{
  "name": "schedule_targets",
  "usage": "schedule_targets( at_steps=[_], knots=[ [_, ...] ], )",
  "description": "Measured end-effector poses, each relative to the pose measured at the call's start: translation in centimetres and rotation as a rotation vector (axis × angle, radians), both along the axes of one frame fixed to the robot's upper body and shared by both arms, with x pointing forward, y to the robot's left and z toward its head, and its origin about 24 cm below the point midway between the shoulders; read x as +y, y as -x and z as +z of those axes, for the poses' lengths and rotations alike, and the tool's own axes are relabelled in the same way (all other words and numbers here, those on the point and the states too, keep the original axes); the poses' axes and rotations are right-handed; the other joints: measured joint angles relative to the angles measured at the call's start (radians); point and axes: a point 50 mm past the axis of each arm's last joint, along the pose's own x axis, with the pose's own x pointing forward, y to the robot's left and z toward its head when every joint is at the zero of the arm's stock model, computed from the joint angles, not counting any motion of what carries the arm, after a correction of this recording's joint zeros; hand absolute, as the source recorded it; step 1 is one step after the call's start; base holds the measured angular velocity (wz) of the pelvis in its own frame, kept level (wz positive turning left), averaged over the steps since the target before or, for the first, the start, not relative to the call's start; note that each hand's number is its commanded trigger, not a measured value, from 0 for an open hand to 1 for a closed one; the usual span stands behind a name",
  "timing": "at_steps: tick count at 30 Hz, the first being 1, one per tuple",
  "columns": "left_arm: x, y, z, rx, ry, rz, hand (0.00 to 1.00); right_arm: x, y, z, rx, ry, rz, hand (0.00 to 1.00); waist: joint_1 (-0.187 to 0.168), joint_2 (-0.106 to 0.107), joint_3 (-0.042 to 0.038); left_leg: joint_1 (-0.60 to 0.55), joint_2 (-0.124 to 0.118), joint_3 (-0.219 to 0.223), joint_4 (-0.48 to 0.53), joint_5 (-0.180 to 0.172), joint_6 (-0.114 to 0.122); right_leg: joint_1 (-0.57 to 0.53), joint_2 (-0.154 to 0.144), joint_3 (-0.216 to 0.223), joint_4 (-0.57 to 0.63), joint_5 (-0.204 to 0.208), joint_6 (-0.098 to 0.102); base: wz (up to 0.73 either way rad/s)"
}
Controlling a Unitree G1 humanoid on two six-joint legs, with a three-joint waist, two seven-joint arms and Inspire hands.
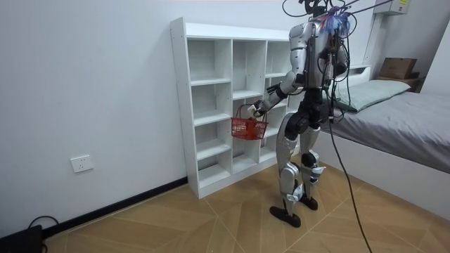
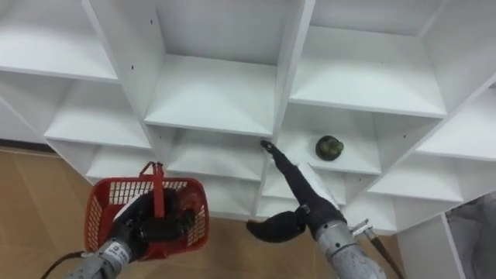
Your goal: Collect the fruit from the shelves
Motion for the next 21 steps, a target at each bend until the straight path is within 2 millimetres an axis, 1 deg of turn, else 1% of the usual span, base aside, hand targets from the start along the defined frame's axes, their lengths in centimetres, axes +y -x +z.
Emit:
schedule_targets(
  at_steps=[1, 2, 4, 5, 7, 8, 10, 12, 15, 16, 18, 21],
  knots=[
    [0.1, 0.1, 0.0, 0.002, 0.081, 0.042, 1.00, -0.1, 0.2, -0.1, 0.008, 0.000, -0.009, 0.00, -0.001, -0.001, -0.0004, 0.002, 0.000, 0.000, 0.000, 0.000, 0.000, 0.002, 0.000, 0.003, 0.000, 0.000, 0.000, -0.11],
    [0.1, 0.2, 0.0, 0.003, 0.115, 0.056, 1.00, -0.1, 0.3, -0.2, 0.014, 0.001, -0.012, 0.00, -0.001, -0.002, -0.0009, 0.005, 0.000, 0.000, -0.001, 0.000, 0.000, 0.003, 0.000, 0.007, 0.001, 0.000, 0.000, -0.15],
    [0.0, 0.7, -0.1, 0.008, 0.250, 0.099, 1.00, -0.6, 0.9, -0.6, 0.039, -0.003, -0.038, 0.00, -0.015, -0.001, -0.0016, 0.020, -0.001, 0.001, 0.000, -0.004, -0.002, 0.017, 0.000, 0.009, -0.001, -0.001, 0.002, -0.08],
    [-0.1, 0.8, -0.2, 0.007, 0.287, 0.109, 1.00, -0.8, 0.9, -0.6, 0.044, -0.011, -0.050, 0.00, -0.018, -0.001, -0.0013, 0.025, -0.001, 0.001, 0.000, -0.005, -0.002, 0.022, -0.001, 0.009, -0.002, -0.001, 0.002, 0.00],
    [0.1, 1.2, -0.2, 0.001, 0.445, 0.182, 1.00, -1.5, 1.1, -1.0, 0.068, -0.058, -0.108, 0.00, -0.029, -0.001, -0.0016, 0.042, -0.001, 0.001, 0.001, -0.006, -0.003, 0.040, -0.001, 0.012, -0.002, -0.005, 0.003, 0.00],
    [0.1, 1.3, -0.2, -0.004, 0.476, 0.196, 1.00, -1.6, 1.2, -1.1, 0.074, -0.067, -0.124, 0.00, -0.031, -0.001, -0.0016, 0.044, -0.001, 0.001, 0.001, -0.007, -0.003, 0.042, 0.000, 0.014, -0.001, -0.005, 0.003, -0.05],
    [0.1, 1.6, 0.3, -0.038, 0.608, 0.247, 1.00, -1.9, 1.4, -1.4, 0.094, -0.108, -0.175, 0.00, -0.036, 0.000, -0.0017, 0.047, 0.002, 0.001, 0.005, -0.011, -0.003, 0.041, 0.003, 0.019, 0.006, -0.008, 0.002, -0.02],
    [0.0, 1.9, 0.4, -0.051, 0.646, 0.243, 1.00, -2.0, 1.7, -1.7, 0.104, -0.110, -0.191, 0.00, -0.037, 0.000, -0.0017, 0.053, 0.002, 0.001, 0.010, -0.015, -0.003, 0.042, 0.003, 0.020, 0.017, -0.014, 0.002, 0.00],
    [-0.3, 2.3, 0.3, -0.035, 0.648, 0.212, 1.00, -2.5, 2.1, -2.6, 0.137, -0.089, -0.233, 0.00, -0.040, 0.001, -0.0033, 0.067, 0.002, 0.000, 0.016, -0.020, -0.002, 0.055, 0.009, 0.017, 0.015, -0.015, 0.003, 0.00],
    [-0.4, 2.6, 0.1, -0.026, 0.648, 0.213, 1.00, -2.6, 2.3, -2.8, 0.144, -0.081, -0.250, 0.00, -0.038, 0.007, -0.0085, 0.068, 0.003, 0.002, 0.020, -0.024, -0.001, 0.055, 0.010, 0.018, 0.015, -0.015, 0.003, 0.00],
    [-0.4, 3.1, -0.1, -0.010, 0.649, 0.218, 1.00, -2.9, 2.4, -3.0, 0.146, -0.070, -0.277, 0.00, -0.041, 0.013, -0.0151, 0.070, 0.003, 0.002, 0.022, -0.026, 0.000, 0.056, 0.010, 0.015, 0.017, -0.015, 0.003, -0.03],
    [-0.3, 3.4, -0.2, 0.004, 0.648, 0.219, 1.00, -3.2, 2.5, -3.1, 0.140, -0.056, -0.309, 0.00, -0.045, 0.021, -0.0124, 0.079, 0.002, 0.003, 0.018, -0.026, 0.000, 0.063, 0.009, 0.015, 0.017, -0.015, 0.004, 0.00]
  ],
)
